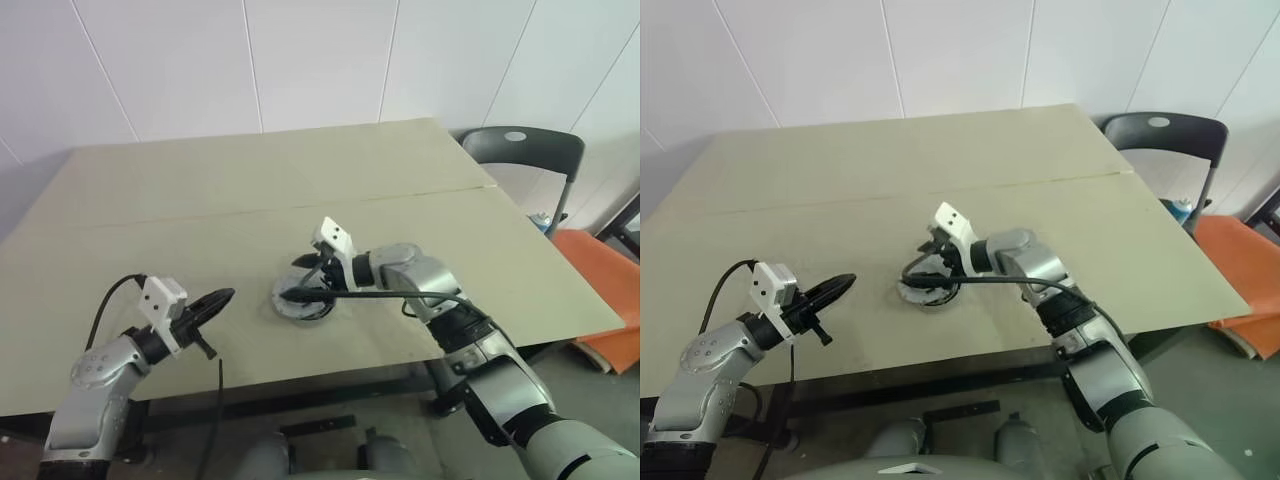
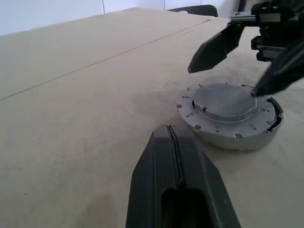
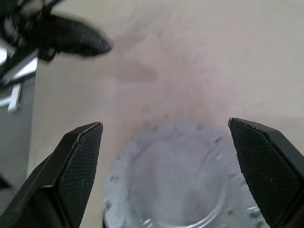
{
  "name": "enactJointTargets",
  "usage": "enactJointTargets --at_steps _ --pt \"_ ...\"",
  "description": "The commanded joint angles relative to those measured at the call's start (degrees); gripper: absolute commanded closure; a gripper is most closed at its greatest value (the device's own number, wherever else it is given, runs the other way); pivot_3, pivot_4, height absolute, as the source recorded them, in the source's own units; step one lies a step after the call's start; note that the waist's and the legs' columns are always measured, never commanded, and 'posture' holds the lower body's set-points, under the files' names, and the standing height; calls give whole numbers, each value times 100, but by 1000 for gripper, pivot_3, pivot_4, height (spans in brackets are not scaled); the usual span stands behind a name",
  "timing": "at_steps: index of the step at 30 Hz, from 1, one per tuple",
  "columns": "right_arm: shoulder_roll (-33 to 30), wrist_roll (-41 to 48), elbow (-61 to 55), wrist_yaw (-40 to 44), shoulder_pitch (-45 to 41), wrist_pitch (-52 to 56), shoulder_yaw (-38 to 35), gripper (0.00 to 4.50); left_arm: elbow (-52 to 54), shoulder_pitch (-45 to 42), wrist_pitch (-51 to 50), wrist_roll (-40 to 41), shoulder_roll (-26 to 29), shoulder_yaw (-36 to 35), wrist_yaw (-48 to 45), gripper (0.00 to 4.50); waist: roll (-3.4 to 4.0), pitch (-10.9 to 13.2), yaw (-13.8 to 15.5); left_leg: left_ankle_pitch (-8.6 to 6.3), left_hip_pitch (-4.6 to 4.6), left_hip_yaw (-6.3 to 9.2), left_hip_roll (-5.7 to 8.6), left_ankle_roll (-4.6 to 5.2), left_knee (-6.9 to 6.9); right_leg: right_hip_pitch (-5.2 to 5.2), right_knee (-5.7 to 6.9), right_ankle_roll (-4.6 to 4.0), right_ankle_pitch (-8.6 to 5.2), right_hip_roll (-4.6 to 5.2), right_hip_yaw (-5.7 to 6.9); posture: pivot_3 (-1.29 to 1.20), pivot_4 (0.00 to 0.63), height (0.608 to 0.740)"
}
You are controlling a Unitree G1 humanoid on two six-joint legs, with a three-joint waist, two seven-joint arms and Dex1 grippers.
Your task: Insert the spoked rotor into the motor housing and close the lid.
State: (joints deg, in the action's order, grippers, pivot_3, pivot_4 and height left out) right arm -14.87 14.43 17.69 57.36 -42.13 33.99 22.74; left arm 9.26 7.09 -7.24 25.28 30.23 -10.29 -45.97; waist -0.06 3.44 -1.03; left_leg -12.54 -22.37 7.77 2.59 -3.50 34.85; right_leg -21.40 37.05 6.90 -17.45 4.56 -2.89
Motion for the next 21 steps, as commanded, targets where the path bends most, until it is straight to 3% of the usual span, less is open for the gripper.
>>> enactJointTargets --at_steps 1,14,17,19,21 --pt "22 -236 15 -11 -100 -187 52 62 207 -20 111 -115 13 -4 66 4500 1 0 0 0 0 0 0 0 0 0 1 0 0 0 0 0 0 740" --pt "38 -934 198 -26 57 -714 305 62 251 -37 77 -160 -60 92 67 4500 1 0 -2 0 2 -1 1 -1 1 1 1 1 1 0 0 0 0 740" --pt "38 -969 195 14 76 -727 287 675 252 -65 83 -196 -74 125 80 4500 1 0 -2 0 4 0 1 -1 1 3 2 1 1 0 0 0 0 740" --pt "54 -984 213 31 53 -726 270 1314 236 -95 104 -240 -77 157 81 4500 1 0 -2 1 6 0 1 -1 2 4 3 1 0 0 0 0 0 740" --pt "66 -968 194 43 37 -678 243 1420 244 -99 112 -252 -85 179 89 4500 1 0 -2 1 7 0 1 -1 2 5 4 1 0 -1 0 0 0 740"
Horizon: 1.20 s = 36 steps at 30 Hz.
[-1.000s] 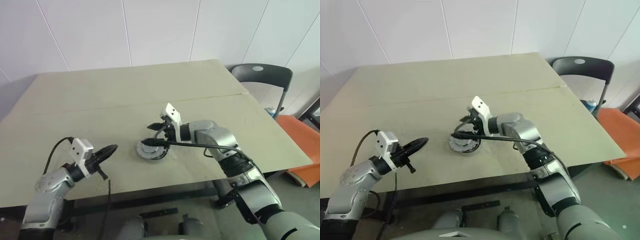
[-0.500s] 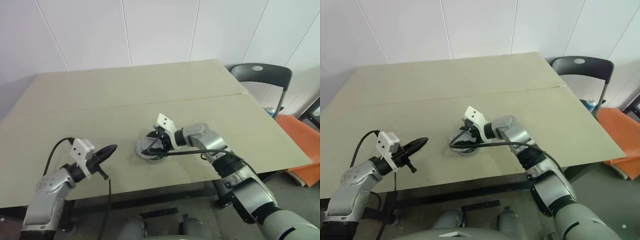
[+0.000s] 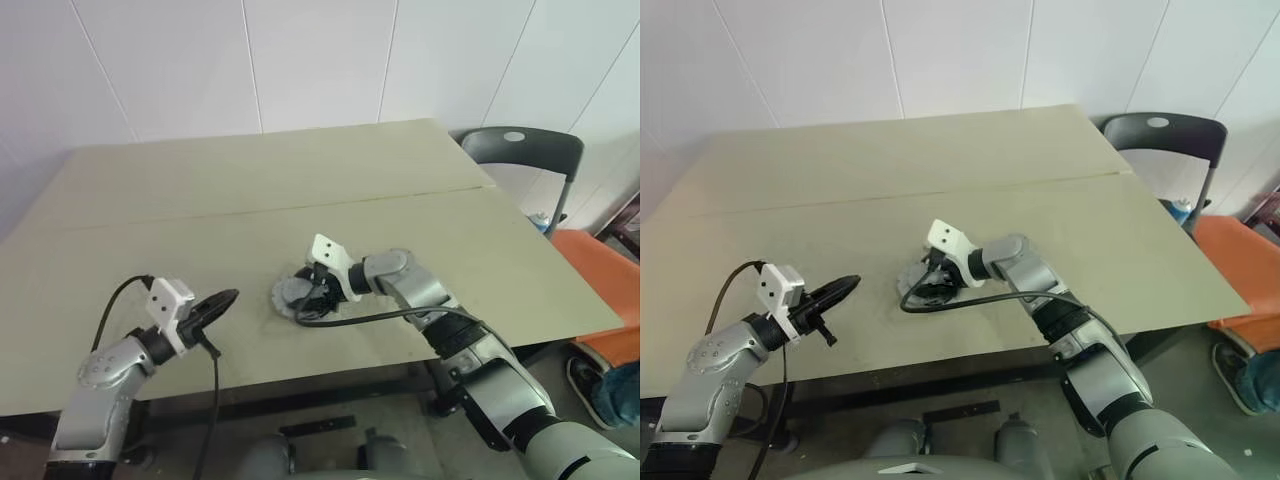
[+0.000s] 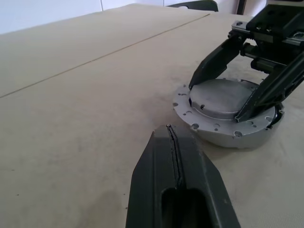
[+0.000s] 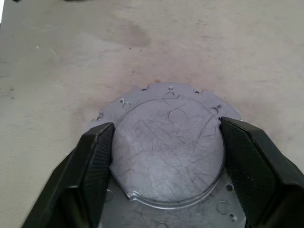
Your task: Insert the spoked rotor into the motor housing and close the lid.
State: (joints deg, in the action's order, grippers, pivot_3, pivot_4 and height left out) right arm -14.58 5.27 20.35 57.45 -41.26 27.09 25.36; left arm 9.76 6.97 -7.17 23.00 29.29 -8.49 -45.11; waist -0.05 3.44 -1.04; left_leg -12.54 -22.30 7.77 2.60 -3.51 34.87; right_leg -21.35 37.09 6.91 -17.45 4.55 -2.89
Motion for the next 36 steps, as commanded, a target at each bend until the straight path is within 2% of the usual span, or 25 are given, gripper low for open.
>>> enactJointTargets --at_steps 1,7,13,19,27,36 --pt "47 -4 -102 54 -49 76 -51 1420 199 -84 108 -27 3 8 10 4500 0 0 0 0 0 0 0 0 0 0 0 0 0 0 0 0 0 740" --pt "204 548 -194 235 -131 722 -481 1420 154 -71 127 -60 -46 106 49 4500 0 0 2 0 0 0 0 0 -1 0 0 1 1 0 0 0 0 740" --pt "275 762 -254 297 -84 859 -680 1420 151 -89 114 -143 -186 241 92 4500 1 0 -2 0 0 0 0 0 -4 -2 0 8 5 0 0 0 0 740" --pt "62 686 -565 581 119 631 -519 1420 175 -121 92 -152 -313 399 124 4500 1 0 -1 0 -1 -1 0 0 -4 -2 0 12 7 0 -1 0 0 740" --pt "-313 360 -276 756 46 232 -396 1420 139 -123 77 -94 -357 487 102 4500 1 0 -2 0 -1 -1 0 0 -2 -1 0 12 6 0 0 0 0 740" --pt "-325 119 33 694 30 -139 -345 1420 149 -40 113 -85 -402 499 104 4500 0 0 3 0 0 -1 0 0 6 3 1 8 4 0 0 0 0 740"
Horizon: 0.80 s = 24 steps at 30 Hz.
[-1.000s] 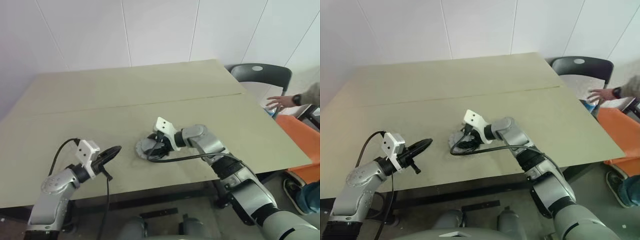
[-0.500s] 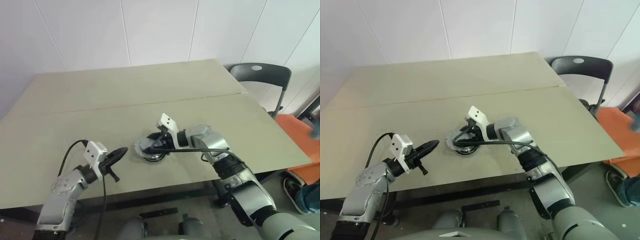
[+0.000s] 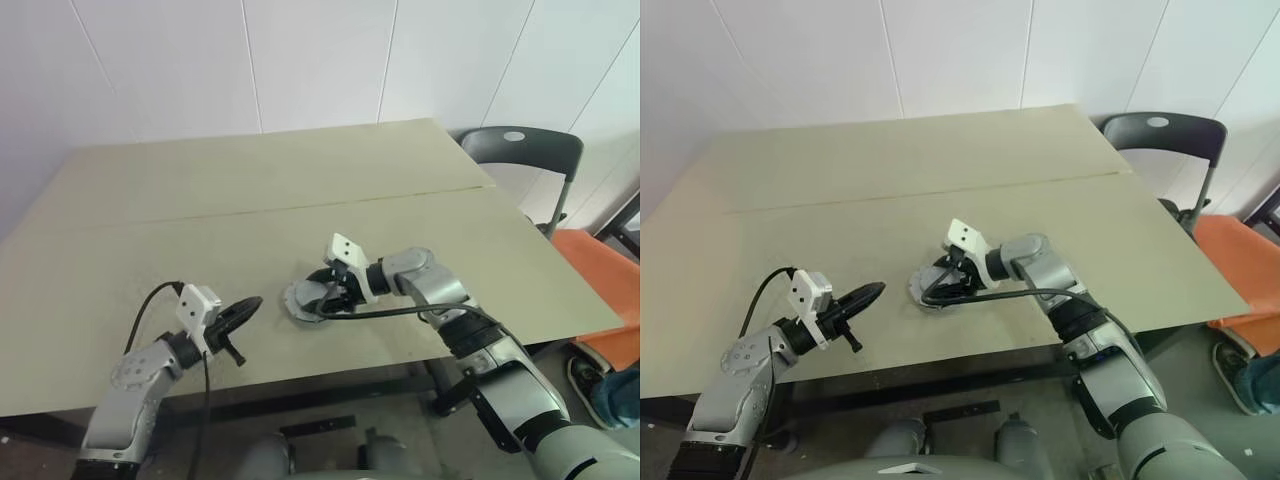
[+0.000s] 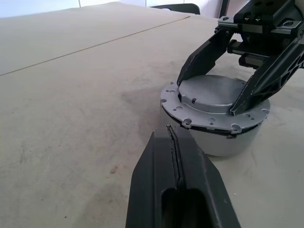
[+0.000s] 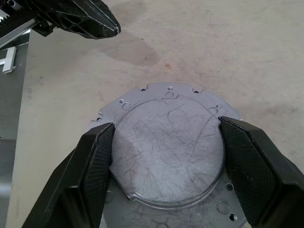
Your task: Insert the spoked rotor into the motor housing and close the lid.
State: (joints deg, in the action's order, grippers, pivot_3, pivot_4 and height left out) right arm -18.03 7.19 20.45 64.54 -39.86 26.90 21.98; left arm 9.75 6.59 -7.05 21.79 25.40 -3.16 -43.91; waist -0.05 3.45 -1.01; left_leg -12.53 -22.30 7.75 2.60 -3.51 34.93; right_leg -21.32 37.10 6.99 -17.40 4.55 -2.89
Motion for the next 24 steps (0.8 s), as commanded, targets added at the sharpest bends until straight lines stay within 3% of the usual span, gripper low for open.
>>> enactJointTargets --at_steps 1,24 --pt "26 -94 22 -32 -98 -159 -4 1420 156 12 105 37 -15 -35 -15 4500 0 0 0 0 0 0 0 0 1 0 1 -3 -2 0 0 0 0 740" --pt "-181 -296 301 216 -111 -508 16 1420 63 50 216 43 -94 -41 -61 4500 0 -1 30 0 1 0 2 0 5 3 1 -6 -2 1 0 0 0 740"
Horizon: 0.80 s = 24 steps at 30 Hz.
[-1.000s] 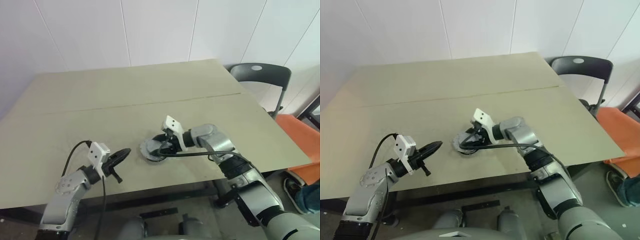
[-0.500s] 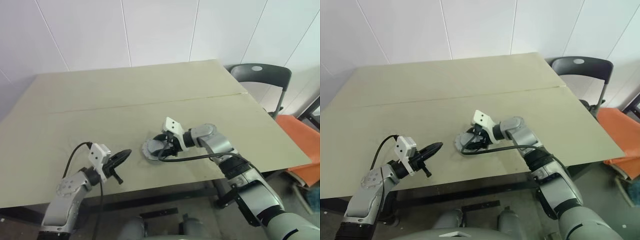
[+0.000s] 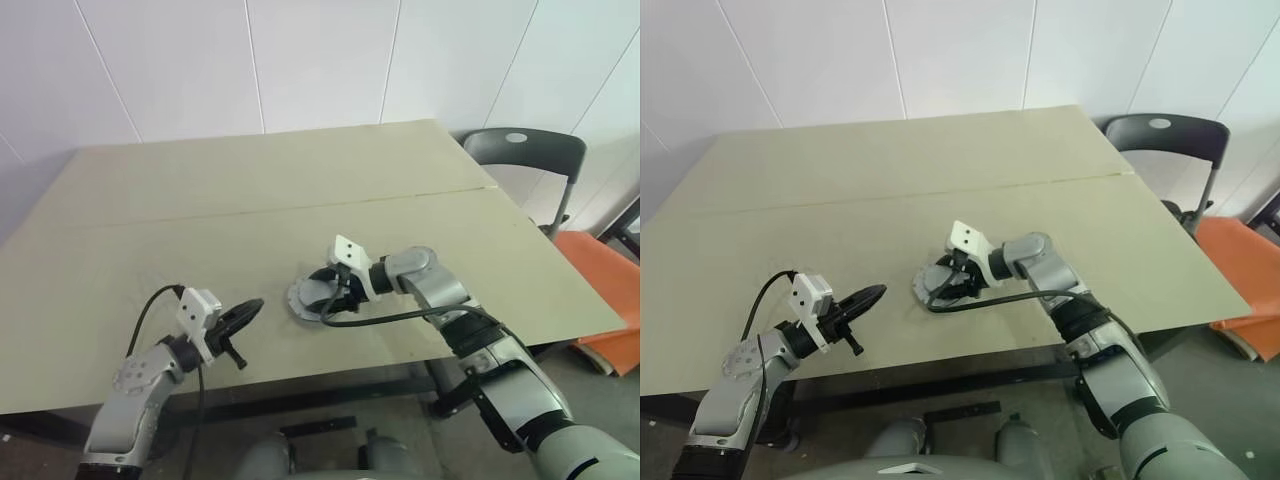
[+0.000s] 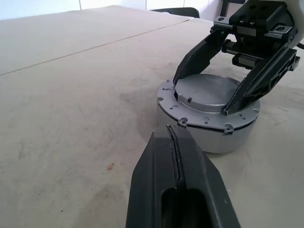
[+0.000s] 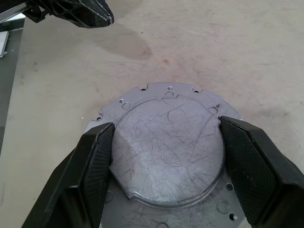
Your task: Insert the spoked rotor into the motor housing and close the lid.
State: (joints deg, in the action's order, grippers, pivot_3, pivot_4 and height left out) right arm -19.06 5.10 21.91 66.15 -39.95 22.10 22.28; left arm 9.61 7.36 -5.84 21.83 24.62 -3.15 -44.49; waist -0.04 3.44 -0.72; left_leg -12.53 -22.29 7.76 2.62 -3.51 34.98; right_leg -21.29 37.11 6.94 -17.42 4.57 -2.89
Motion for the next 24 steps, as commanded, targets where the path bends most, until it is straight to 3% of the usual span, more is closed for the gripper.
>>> enactJointTargets --at_steps 1,11,18,24 --pt "-64 -111 215 21 -122 -75 -20 1420 73 -28 97 40 -23 -40 -3 4500 0 0 0 0 0 0 0 0 0 1 0 1 1 0 0 0 0 740" --pt "-68 -526 461 -348 49 -596 200 1420 79 -22 96 28 -43 -33 -7 4500 3 -3 -13 1 13 0 0 -1 3 12 2 -7 -3 0 0 0 0 740" --pt "-178 -682 683 -386 439 -556 438 1420 92 -37 77 40 -45 -31 -4 4500 16 -20 -15 -13 93 0 -4 -22 1 90 -7 1 -18 2 0 0 0 740" --pt "-339 -291 182 200 653 443 529 1420 71 -106 32 64 -19 -27 -43 4500 55 -79 38 -13 90 -1 -3 -23 1 95 -22 11 -25 19 0 0 0 740"
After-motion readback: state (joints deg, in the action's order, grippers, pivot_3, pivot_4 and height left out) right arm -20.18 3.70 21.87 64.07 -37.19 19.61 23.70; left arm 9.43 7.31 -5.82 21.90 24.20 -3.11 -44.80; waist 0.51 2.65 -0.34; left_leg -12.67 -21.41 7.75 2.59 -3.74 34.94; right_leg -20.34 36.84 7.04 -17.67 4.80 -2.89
